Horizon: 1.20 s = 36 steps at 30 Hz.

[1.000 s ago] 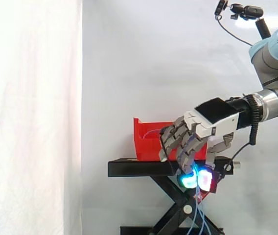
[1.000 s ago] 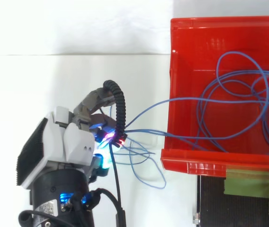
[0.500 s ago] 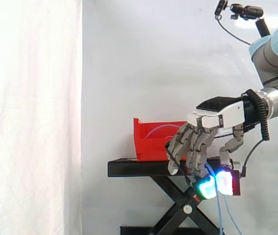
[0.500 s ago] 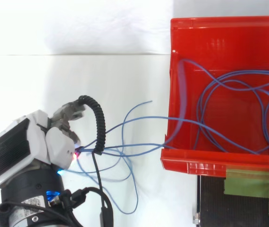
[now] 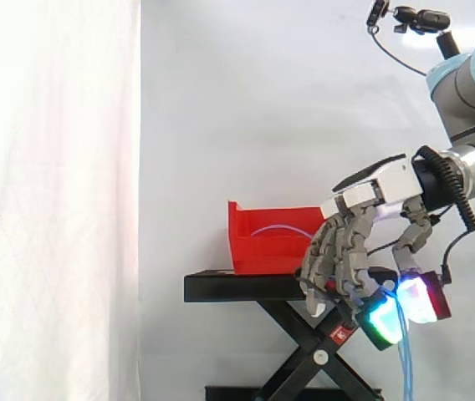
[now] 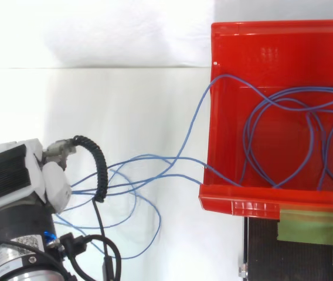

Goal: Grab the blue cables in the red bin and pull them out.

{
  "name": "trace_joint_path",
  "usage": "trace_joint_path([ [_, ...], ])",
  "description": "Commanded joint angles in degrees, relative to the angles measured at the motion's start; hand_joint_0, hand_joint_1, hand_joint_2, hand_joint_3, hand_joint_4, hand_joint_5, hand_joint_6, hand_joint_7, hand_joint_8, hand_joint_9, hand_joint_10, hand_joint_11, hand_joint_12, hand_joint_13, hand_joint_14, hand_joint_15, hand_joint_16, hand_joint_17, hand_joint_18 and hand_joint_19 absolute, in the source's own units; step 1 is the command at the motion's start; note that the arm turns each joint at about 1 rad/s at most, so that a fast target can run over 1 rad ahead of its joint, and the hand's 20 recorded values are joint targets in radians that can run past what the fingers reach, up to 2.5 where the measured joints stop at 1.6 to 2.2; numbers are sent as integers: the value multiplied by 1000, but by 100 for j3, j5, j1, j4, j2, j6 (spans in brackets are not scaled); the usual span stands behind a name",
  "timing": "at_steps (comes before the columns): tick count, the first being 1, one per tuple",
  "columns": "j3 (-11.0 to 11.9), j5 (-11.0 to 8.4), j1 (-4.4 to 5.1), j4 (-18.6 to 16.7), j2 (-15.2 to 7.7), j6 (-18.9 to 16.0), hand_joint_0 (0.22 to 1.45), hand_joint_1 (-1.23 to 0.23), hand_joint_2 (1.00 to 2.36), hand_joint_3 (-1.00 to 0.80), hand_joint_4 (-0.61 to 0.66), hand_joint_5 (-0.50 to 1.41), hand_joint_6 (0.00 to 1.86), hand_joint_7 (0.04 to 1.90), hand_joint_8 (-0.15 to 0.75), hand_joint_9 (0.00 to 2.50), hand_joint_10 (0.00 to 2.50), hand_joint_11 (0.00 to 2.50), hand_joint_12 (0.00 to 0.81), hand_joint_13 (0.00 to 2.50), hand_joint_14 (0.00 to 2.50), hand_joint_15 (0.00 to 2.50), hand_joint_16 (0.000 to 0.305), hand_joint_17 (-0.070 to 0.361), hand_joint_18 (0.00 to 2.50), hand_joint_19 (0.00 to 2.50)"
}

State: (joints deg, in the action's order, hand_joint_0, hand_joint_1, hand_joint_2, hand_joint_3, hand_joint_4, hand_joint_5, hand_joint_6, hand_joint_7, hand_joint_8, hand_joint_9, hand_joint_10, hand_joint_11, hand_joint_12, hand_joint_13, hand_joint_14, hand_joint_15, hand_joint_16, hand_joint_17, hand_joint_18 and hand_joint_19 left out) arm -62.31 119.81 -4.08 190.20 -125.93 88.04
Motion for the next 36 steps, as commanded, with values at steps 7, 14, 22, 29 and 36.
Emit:
trace_joint_path([
  [7,0,-142,171,-9,7,-1804,885,-744,1000,-1000,26,921,890,686,242,1077,28,785,324,691,13,306,42,94,591,408],
  [14,9,-361,285,-36,42,-1839,885,-744,1000,-1000,26,924,878,692,237,1077,27,789,324,691,13,306,42,94,590,408],
  [22,44,-317,347,-906,86,-969,884,-745,1000,-1000,25,926,874,686,240,1078,27,788,324,691,13,313,42,94,588,408],
  [29,44,-230,347,-1231,86,-415,884,-746,1000,-1000,12,927,866,694,242,1077,26,787,325,692,13,309,41,93,585,415],
  [36,44,-230,364,-1802,165,-345,884,-747,1000,-1000,18,928,859,697,240,1075,28,784,325,691,14,309,42,93,586,416],
])
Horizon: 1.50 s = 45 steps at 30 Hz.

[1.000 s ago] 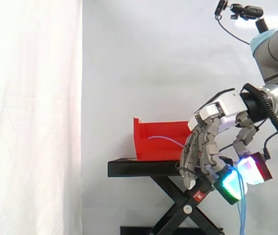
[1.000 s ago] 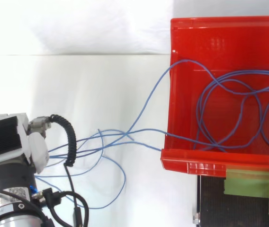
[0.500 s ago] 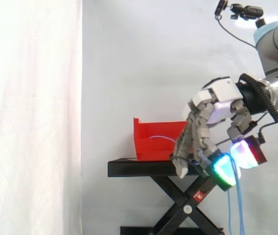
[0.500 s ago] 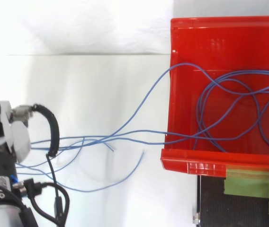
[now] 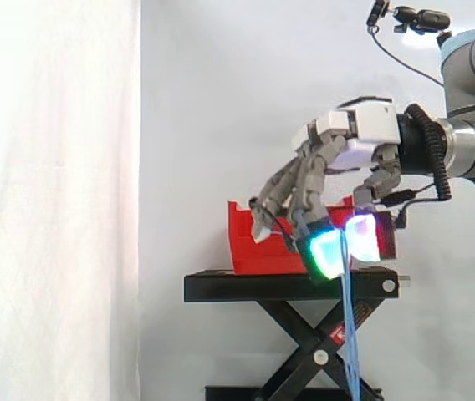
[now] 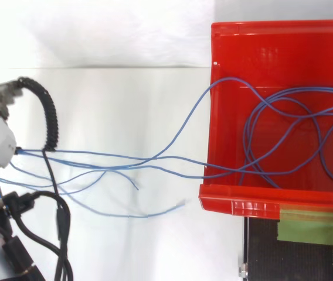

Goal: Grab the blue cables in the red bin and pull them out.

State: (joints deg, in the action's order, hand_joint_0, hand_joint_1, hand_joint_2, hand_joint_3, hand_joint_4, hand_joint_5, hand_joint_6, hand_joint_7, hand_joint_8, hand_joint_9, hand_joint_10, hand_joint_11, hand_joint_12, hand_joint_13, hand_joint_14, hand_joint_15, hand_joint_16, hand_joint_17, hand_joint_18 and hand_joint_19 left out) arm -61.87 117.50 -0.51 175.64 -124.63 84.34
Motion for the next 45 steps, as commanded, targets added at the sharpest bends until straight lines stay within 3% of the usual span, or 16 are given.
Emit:
trace_joint_path([
  [1,0,1,-2,-486,44,25,884,-747,1000,-1000,19,930,854,700,241,1074,27,781,325,692,13,312,42,93,586,416],
  [4,0,-16,7,-592,62,8,883,-747,1000,-1000,11,931,854,692,241,1072,27,790,326,692,14,312,42,93,586,418],
  [7,0,-52,7,-601,62,-379,883,-747,1000,-1000,13,932,844,707,241,1074,27,785,325,692,13,309,41,93,586,416],
  [8,0,-87,7,-601,62,-722,883,-747,1000,-1000,5,933,843,702,240,1074,27,787,325,692,13,312,41,93,586,416],
  [10,0,-139,24,-609,62,-977,882,-747,1000,-1000,5,933,842,702,243,1079,27,787,324,692,13,309,42,93,585,416],
  [13,0,-394,51,-609,62,-1759,882,-747,1000,-1000,5,936,831,708,242,1075,26,785,323,692,14,308,42,93,586,416],
  [18,0,-491,86,-601,62,-2436,882,-748,1000,-1000,5,938,823,713,238,1074,27,795,324,699,13,315,41,93,587,416],
  [25,0,-509,103,-583,62,-2585,883,-748,1000,-1000,0,942,806,724,240,1071,27,793,322,701,13,315,42,94,591,411],
  [32,0,-561,138,-311,62,-2972,882,-749,1000,-1000,-8,944,771,730,240,1073,27,789,321,702,13,312,42,93,592,418],
  [37,0,-588,138,-161,62,-3016,878,-752,1000,-1000,-16,941,751,743,239,1072,27,791,321,698,13,315,42,94,592,417],
  [45,0,-667,200,94,62,-3622,864,-754,1000,-1000,-28,861,738,701,236,1051,26,780,321,699,13,319,42,95,587,424],
])
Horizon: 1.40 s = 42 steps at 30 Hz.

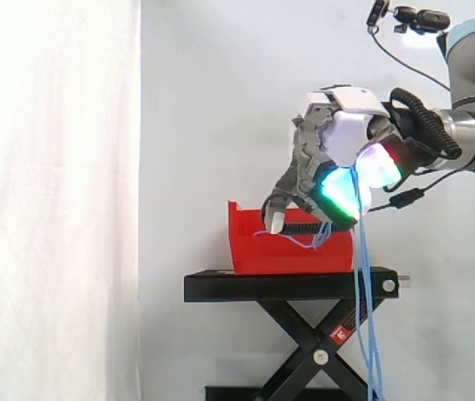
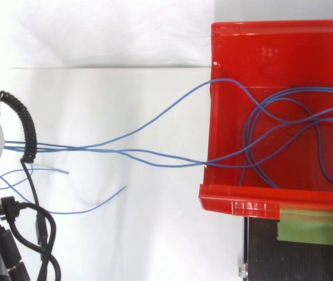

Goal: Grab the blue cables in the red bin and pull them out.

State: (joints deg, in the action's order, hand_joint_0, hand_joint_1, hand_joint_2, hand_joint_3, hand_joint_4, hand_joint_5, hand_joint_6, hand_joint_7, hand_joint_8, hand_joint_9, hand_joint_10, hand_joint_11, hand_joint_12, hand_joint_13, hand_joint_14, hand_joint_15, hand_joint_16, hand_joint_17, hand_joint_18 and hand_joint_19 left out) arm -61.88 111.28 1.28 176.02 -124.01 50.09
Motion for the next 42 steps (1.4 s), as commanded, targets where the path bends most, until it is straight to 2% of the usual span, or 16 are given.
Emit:
trace_joint_path([
  [1,1,-89,30,82,0,-241,863,-755,1000,-1000,-34,860,738,700,235,1051,27,781,321,698,13,318,42,95,587,421],
  [9,1,-177,47,451,-9,-250,857,-754,1000,-1000,-60,821,694,681,232,1044,27,784,319,699,13,320,42,95,588,420],
  [18,1,-186,47,653,-9,-400,856,-752,1000,-1000,-86,797,700,670,229,1045,26,785,318,698,13,317,43,96,591,423],
  [24,-43,-186,56,847,0,-470,845,-758,1000,-1000,-98,783,555,691,224,1037,24,789,316,693,14,317,43,97,592,418],
  [27,-96,-186,56,864,0,-505,836,-759,1000,-1000,-105,767,492,694,224,1022,25,775,317,694,13,323,43,98,591,417],
  [42,-105,-168,65,855,0,-514,829,-753,1000,-1000,-115,739,498,676,218,1013,25,779,317,695,14,322,44,98,590,419],
])
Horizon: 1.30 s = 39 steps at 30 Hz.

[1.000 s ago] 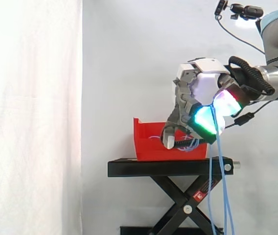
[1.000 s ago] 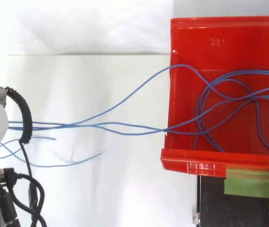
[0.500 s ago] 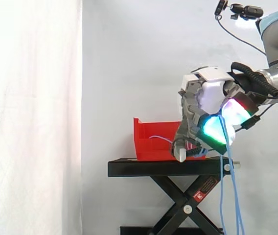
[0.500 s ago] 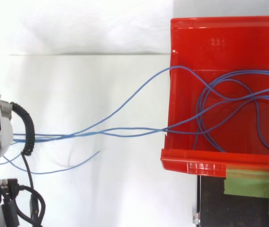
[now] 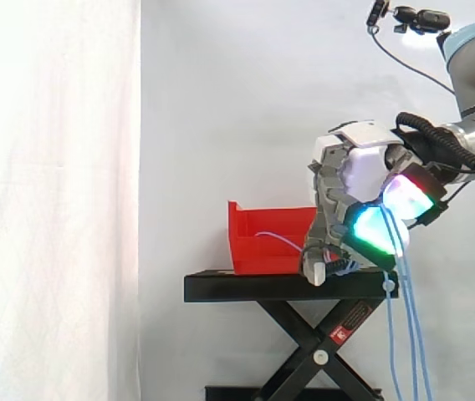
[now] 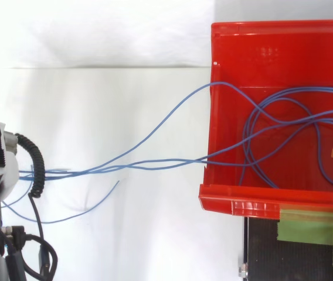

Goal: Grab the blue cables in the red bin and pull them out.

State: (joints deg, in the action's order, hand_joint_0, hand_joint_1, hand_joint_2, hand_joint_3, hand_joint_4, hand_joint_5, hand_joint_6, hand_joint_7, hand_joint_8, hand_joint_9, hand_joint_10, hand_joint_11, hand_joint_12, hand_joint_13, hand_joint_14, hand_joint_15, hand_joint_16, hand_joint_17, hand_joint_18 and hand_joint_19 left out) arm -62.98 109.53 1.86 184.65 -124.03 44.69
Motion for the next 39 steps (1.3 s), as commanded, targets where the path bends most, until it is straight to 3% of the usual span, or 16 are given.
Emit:
trace_joint_path([
  [1,5,16,7,-8,2,35,829,-751,1000,-1000,-116,739,498,676,214,1014,25,779,320,696,13,323,44,98,593,419],
  [10,5,60,16,-8,2,431,812,-747,1000,-1000,-134,688,506,644,208,997,23,765,317,717,14,341,44,99,595,413],
  [14,5,77,16,9,2,598,798,-750,1000,-1000,-126,689,396,668,209,981,23,773,316,714,15,346,44,100,593,413],
  [24,5,86,16,1,2,563,791,-747,1000,-1000,-120,696,402,667,215,992,24,770,317,719,14,347,45,101,589,413],
  [39,5,86,7,9,2,519,812,-748,1000,-1000,-110,708,615,609,214,1046,28,835,316,749,16,368,43,97,601,425],
])
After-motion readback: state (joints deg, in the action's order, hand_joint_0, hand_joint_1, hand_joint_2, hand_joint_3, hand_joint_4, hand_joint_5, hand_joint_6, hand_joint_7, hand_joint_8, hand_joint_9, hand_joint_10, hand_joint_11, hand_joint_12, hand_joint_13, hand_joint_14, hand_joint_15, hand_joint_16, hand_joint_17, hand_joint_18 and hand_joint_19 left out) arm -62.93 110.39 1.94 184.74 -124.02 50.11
